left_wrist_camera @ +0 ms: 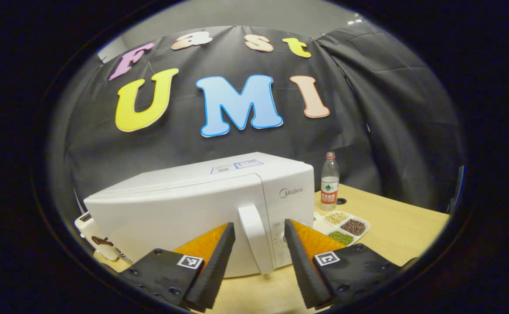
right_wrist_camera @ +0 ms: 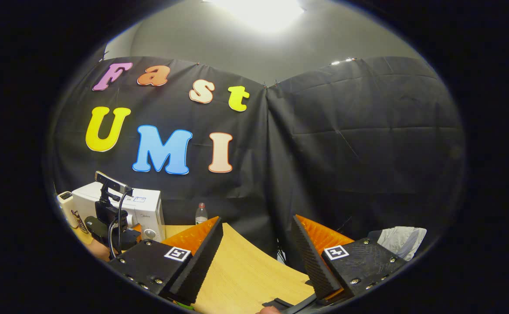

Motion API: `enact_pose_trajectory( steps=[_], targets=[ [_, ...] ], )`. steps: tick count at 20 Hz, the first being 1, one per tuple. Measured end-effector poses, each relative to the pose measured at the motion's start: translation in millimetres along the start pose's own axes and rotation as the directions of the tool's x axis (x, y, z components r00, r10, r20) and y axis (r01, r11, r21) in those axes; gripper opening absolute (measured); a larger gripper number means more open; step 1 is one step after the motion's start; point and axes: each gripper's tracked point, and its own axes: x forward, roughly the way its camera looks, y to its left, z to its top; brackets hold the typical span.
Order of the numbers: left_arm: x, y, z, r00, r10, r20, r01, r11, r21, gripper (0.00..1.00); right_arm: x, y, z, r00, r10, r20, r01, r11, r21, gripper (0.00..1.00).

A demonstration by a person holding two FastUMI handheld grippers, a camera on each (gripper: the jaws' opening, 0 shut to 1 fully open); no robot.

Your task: Open the microwave oven with the left hand, put the food in, and close the microwave oven.

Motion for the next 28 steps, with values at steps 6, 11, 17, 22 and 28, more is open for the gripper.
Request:
enact_pose_trajectory(
  steps=[6,11,17,22,28],
  targets=[
    [9,7,-1,0.999,0.043,-0.006,-0.043,0.999,0.006,0.63,-7,-9,-3,1.000,-0.017,-0.014,0.017,1.000,-0.005,0.95],
    [10,6,-3,0.999,0.032,-0.022,-0.033,0.999,-0.030,0.39,-11,-13,-1,1.000,-0.020,-0.009,0.020,1.000,-0.015,0.95],
    [5,8,-2,0.999,0.009,-0.044,-0.013,0.996,-0.089,0.21,-18,-15,-7,1.000,-0.009,-0.022,0.008,0.999,-0.033,0.95],
    [5,8,-3,0.997,0.004,-0.079,-0.014,0.992,-0.124,0.19,-20,-16,4,1.000,0.019,0.009,-0.019,1.000,-0.023,0.95],
    [-62,5,-13,0.999,0.001,-0.045,-0.006,0.995,-0.102,0.12,-16,-13,10,0.995,0.099,0.033,-0.099,0.995,0.010,0.95]
  ],
)
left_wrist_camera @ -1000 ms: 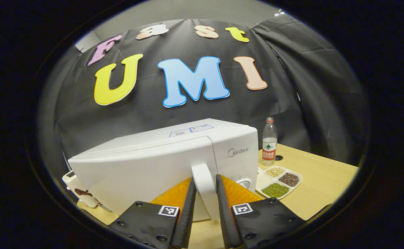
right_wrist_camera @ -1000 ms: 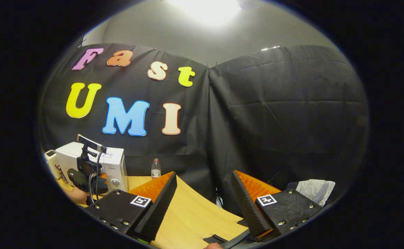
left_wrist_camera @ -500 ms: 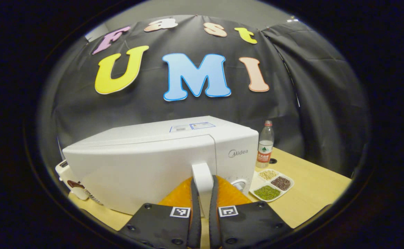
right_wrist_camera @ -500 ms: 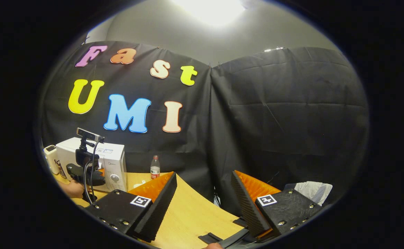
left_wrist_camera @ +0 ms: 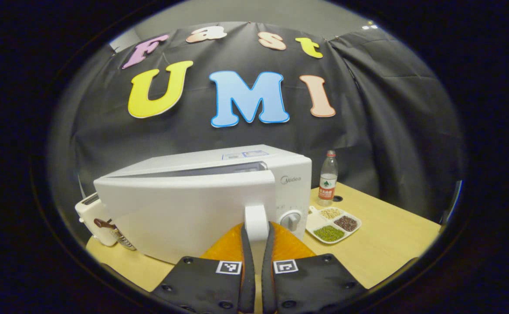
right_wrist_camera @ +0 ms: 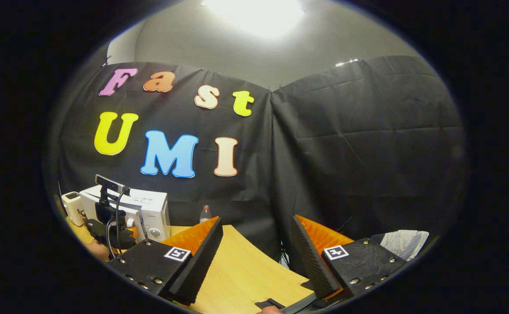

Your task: Open the microwave oven with the left hand, put the food in, and close the microwave oven.

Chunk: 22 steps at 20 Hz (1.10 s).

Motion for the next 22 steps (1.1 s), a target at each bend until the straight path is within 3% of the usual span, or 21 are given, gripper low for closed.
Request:
enact_pose_trajectory(
  steps=[4,5,6,11,17,18,19,22],
  targets=[
    [-34,6,-7,1.000,-0.007,-0.019,0.007,1.000,0.013,0.13,-4,5,4,0.997,0.077,0.021,-0.077,0.997,0.016,0.95],
    [-44,8,-9,1.000,0.000,-0.020,0.000,1.000,0.010,0.12,-6,7,4,0.995,0.098,0.024,-0.098,0.995,0.019,0.92],
    [-52,10,-12,1.000,0.010,-0.023,-0.010,1.000,0.011,0.12,-7,8,4,0.993,0.118,0.028,-0.119,0.993,0.021,0.95],
    [-95,24,-22,0.997,0.060,-0.051,-0.058,0.998,0.035,0.12,-17,14,4,0.972,0.233,0.040,-0.234,0.972,0.030,0.95],
    [-139,48,-33,0.990,0.113,-0.083,-0.109,0.993,0.042,0.13,-33,43,8,0.910,0.409,0.069,-0.413,0.909,0.054,0.95],
    [-147,53,-36,0.989,0.122,-0.087,-0.119,0.992,0.037,0.17,-35,49,5,0.898,0.434,0.069,-0.438,0.897,0.052,0.95],
    [-153,57,-38,0.987,0.132,-0.090,-0.129,0.991,0.035,0.13,-36,55,3,0.889,0.453,0.065,-0.456,0.889,0.047,0.95],
    [-172,72,-42,0.984,0.152,-0.093,-0.149,0.988,0.042,0.13,-46,72,5,0.864,0.500,0.064,-0.504,0.861,0.068,0.95]
  ],
)
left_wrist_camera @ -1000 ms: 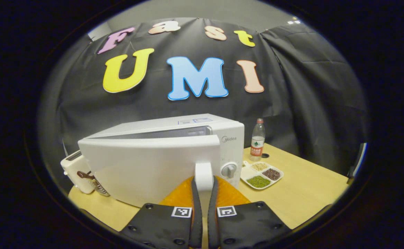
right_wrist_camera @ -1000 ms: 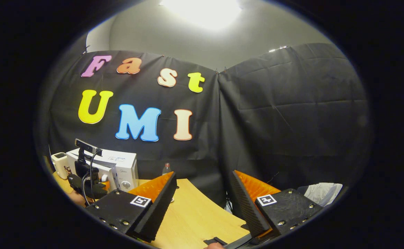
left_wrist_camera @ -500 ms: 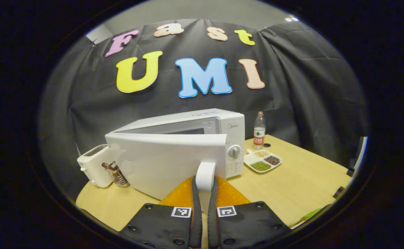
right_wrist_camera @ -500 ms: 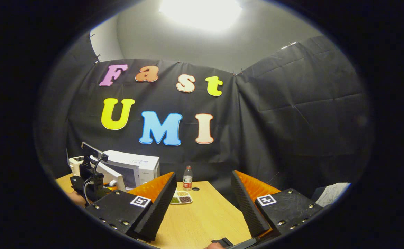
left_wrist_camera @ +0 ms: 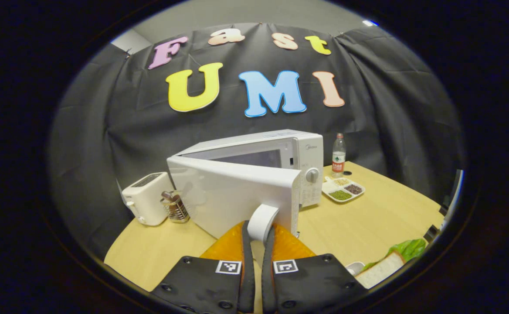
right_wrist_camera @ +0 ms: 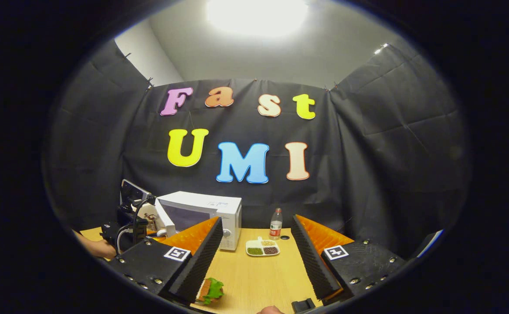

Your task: Open the microwave oven with the left hand, put the food in, and close the microwave oven.

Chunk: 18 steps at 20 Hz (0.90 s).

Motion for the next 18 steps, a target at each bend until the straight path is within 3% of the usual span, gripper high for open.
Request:
enact_pose_trajectory(
  steps=[4,5,6,18],
  targets=[
    [-18,21,-10,1.000,0.012,-0.007,-0.012,1.000,-0.011,0.12,5,23,2,0.999,0.033,0.000,-0.033,0.999,-0.013,0.95],
    [-23,27,-11,1.000,0.011,-0.008,-0.011,1.000,-0.011,0.17,7,28,5,1.000,0.031,0.001,-0.031,0.999,-0.005,0.96],
    [-27,33,-14,1.000,0.010,-0.010,-0.010,1.000,-0.009,0.12,8,35,8,0.999,0.033,0.006,-0.033,0.999,0.007,0.95],
    [-62,102,-37,0.999,-0.045,-0.013,0.045,0.999,-0.010,0.13,17,123,11,0.999,0.043,0.011,-0.043,0.999,0.033,0.95]
  ],
)
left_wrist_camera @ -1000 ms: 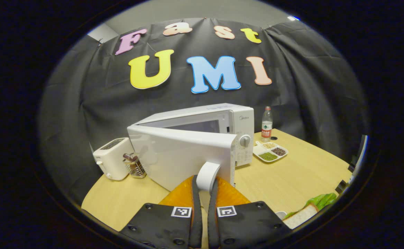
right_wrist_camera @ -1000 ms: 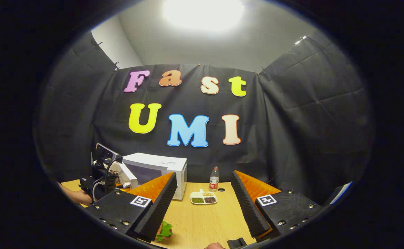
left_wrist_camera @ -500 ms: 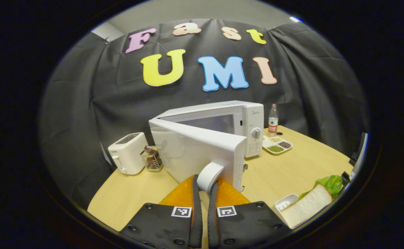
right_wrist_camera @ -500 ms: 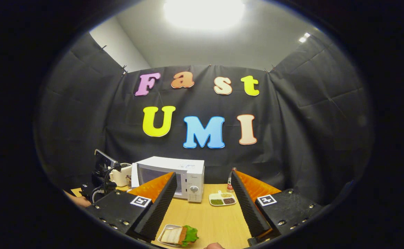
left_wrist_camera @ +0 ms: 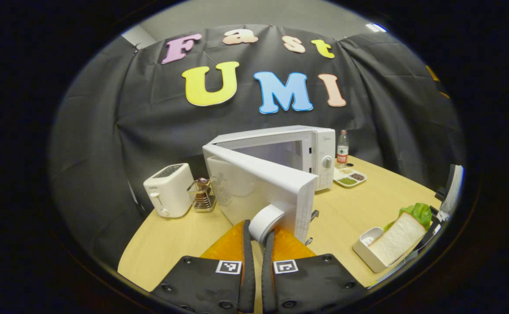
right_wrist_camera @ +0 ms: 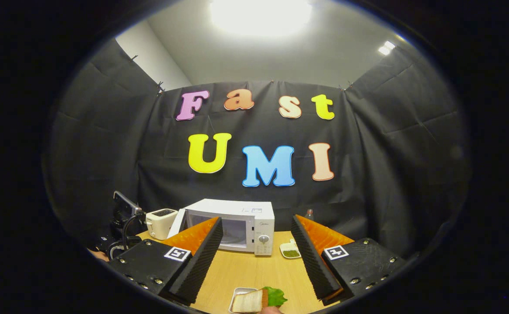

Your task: Open the microwave oven with the left hand, put the food in, and close the microwave oven.

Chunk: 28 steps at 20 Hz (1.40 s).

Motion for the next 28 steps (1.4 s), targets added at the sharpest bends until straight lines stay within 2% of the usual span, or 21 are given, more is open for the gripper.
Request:
enact_pose_trajectory(
  steps=[2,3,4,11,12,17,19,22,23,25,27,28],
  targets=[
    [-7,15,-4,1.000,-0.003,0.000,0.003,1.000,0.000,0.13,4,11,0,1.000,-0.001,0.001,0.001,1.000,-0.003,0.95],
    [-9,21,-6,1.000,-0.003,-0.001,0.003,1.000,0.000,0.17,5,16,-1,1.000,-0.002,0.000,0.002,1.000,-0.005,0.95],
    [-10,29,-7,1.000,-0.005,0.001,0.005,1.000,-0.001,0.13,5,22,-2,1.000,-0.002,0.000,0.002,1.000,-0.007,0.95],
    [-21,72,-18,1.000,-0.005,0.008,0.005,1.000,0.004,0.14,18,62,-9,1.000,0.018,-0.017,-0.018,1.000,0.005,0.95],
    [-21,77,-19,1.000,-0.005,0.009,0.005,1.000,-0.002,0.17,20,67,-10,1.000,0.021,-0.018,-0.021,1.000,0.003,0.96],
    [-25,101,-26,1.000,-0.021,0.008,0.021,0.999,-0.048,0.13,24,85,-9,1.000,0.023,-0.012,-0.024,1.000,-0.008,0.95],
    [-28,108,-32,1.000,-0.015,-0.004,0.015,0.997,-0.080,0.18,25,89,-9,1.000,0.025,-0.018,-0.025,1.000,-0.012,0.95],
    [-37,121,-37,0.999,0.032,-0.004,-0.033,0.991,-0.128,0.24,26,91,-7,0.999,0.039,-0.017,-0.039,0.999,-0.014,0.95],
    [-42,123,-37,0.999,0.054,0.000,-0.054,0.990,-0.132,0.35,26,89,-5,0.999,0.043,-0.014,-0.043,0.999,-0.015,0.95],
    [-54,129,-36,0.995,0.100,0.003,-0.099,0.985,-0.145,0.47,26,84,-6,0.998,0.058,-0.022,-0.059,0.998,-0.010,0.95],
    [-72,129,-30,0.990,0.140,0.020,-0.135,0.976,-0.170,0.84,27,74,-6,0.997,0.068,-0.023,-0.068,0.998,-0.003,0.96],
    [-79,129,-28,0.987,0.158,0.026,-0.151,0.973,-0.177,0.91,27,67,-8,0.997,0.070,-0.030,-0.070,0.998,0.004,0.95]
  ],
)
